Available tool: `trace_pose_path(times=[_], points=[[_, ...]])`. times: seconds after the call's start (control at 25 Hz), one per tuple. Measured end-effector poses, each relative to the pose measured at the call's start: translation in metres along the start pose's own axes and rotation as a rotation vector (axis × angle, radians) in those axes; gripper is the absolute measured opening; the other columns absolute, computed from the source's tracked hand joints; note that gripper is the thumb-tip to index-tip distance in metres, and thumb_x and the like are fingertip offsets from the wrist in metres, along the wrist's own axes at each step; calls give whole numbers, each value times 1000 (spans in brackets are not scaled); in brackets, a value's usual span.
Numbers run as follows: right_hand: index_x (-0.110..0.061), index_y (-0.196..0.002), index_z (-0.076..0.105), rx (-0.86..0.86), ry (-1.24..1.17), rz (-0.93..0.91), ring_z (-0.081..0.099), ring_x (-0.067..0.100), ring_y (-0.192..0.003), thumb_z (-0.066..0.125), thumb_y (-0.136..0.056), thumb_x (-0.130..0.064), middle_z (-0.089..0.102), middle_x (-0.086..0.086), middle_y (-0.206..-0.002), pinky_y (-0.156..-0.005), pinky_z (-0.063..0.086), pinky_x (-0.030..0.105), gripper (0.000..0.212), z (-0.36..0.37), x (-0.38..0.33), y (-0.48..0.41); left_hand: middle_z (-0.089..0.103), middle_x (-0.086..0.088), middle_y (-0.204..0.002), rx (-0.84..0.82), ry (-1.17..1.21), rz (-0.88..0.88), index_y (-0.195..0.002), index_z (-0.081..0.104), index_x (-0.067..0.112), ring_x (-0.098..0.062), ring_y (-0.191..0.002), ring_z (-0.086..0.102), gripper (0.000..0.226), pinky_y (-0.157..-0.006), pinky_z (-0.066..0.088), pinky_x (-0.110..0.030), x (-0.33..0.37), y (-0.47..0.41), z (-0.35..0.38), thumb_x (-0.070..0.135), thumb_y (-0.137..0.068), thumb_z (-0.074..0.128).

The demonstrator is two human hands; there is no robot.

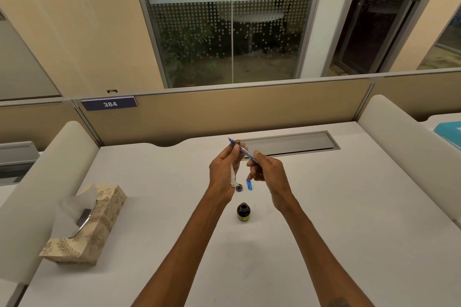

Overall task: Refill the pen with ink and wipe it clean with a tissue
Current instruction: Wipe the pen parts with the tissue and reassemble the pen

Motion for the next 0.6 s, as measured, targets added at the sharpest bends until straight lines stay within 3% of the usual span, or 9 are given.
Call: trace_pose_path(times=[0.12,0.2,0.28,0.36,0.48,0.6], points=[[-11,-94,67,-26,57,45,67,14,-66,42,-101,-42,67,1,-72,-65,53,20,40,0,2,0,74,-9,-109,7,-1,7,-110,71,12,-20,-105,70,18,-106,46,-32,1,0,-1,11,-97,58],[-12,-104,63,15,141,-102,66,12,-76,62,-92,-37,67,-2,-88,-65,51,14,27,-4,-5,2,74,-11,-109,23,13,19,-112,70,9,-19,-101,71,19,-105,48,-33,2,-1,-4,9,-96,59],[-11,-104,62,62,226,-246,63,7,-77,72,-87,-27,65,-6,-91,-66,50,9,26,-5,-15,6,73,-12,-110,29,17,18,-118,68,4,-18,-98,72,24,-105,49,-33,1,-1,-5,8,-96,59],[-8,-101,64,70,262,-268,62,6,-74,64,-93,-23,64,-4,-86,-66,50,11,17,-3,-16,5,73,-11,-110,24,6,14,-119,67,4,-17,-98,72,25,-105,48,-32,0,0,-4,8,-96,58],[-11,-96,65,12,173,-137,61,10,-67,44,-103,-28,63,0,-75,-64,51,17,28,1,-7,2,73,-11,-108,9,9,15,-114,69,7,-20,-100,71,21,-104,48,-33,1,1,-1,7,-97,57],[-17,-103,61,19,176,-179,64,8,-76,59,-96,-31,65,-7,-88,-72,56,21,16,-1,-8,3,74,-10,-106,19,12,21,-114,69,7,-20,-100,72,21,-103,50,-32,2,1,-4,8,-97,58]])
Point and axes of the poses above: each hand's wrist, its own y-axis away from the middle knuckle, its own z-axis out of the palm, x = y × z, the point moved 8 cm from there along -y, towards the middle knuckle
